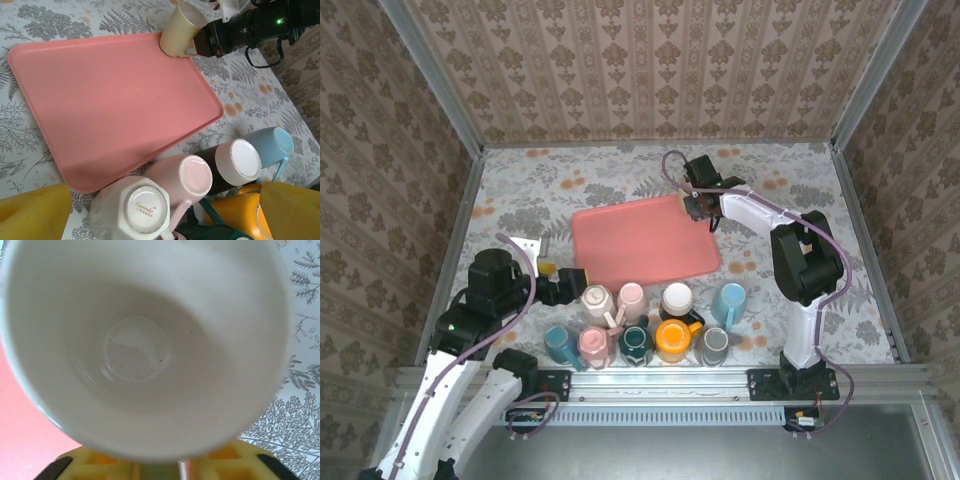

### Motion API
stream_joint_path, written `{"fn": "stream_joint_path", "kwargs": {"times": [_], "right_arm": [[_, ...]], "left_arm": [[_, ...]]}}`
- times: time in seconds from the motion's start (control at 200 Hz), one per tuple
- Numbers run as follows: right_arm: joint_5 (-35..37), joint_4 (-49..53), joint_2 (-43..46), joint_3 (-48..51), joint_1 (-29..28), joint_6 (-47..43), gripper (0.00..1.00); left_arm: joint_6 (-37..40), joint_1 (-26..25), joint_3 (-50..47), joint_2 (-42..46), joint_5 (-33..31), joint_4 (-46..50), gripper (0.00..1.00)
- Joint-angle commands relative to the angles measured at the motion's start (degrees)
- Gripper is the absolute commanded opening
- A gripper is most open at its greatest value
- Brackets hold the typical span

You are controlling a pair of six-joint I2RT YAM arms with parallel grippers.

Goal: Turn the mug right side up

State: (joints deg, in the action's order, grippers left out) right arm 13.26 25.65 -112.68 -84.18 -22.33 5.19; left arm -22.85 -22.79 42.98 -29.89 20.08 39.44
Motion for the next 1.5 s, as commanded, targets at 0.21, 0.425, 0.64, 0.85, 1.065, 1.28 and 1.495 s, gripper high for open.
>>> {"fn": "stream_joint_path", "kwargs": {"times": [0.21, 0.425, 0.64, 0.85, 1.065, 1.28, 1.495], "right_arm": [[-2.4, -2.1, 2.4, 0.9, 0.3, 1.1, 0.55], [-1.7, -2.8, 12.2, 5.9, 0.1, 3.8, 0.57], [0.2, 1.6, 25.6, 10.9, -3.4, 9.6, 0.55], [-1.7, 2.7, 43.0, 19.5, -8.3, 13.8, 0.55], [-3.1, 6.8, 57.3, 25.3, -9.0, 16.4, 0.55], [-5.3, 10.3, 65.5, 28.5, -9.1, 16.6, 0.55], [-5.5, 12.7, 70.7, 31.0, -9.1, 15.8, 0.58]], "left_arm": [[0.4, 0.1, -0.6, -0.5, -0.3, -1.1, 0.99], [0.0, -0.3, -0.2, -1.4, -2.0, 0.2, 0.98], [1.2, -0.8, 2.9, -5.9, -0.7, 2.4, 0.99], [4.0, -23.7, 12.5, -18.7, -26.4, 9.1, 0.97], [4.5, -37.0, 20.7, -38.5, -35.1, 11.0, 1.0], [6.9, -35.8, 22.6, -47.6, -30.2, 6.2, 1.0], [6.4, -34.1, 22.3, -53.4, -25.4, 2.3, 1.0]]}}
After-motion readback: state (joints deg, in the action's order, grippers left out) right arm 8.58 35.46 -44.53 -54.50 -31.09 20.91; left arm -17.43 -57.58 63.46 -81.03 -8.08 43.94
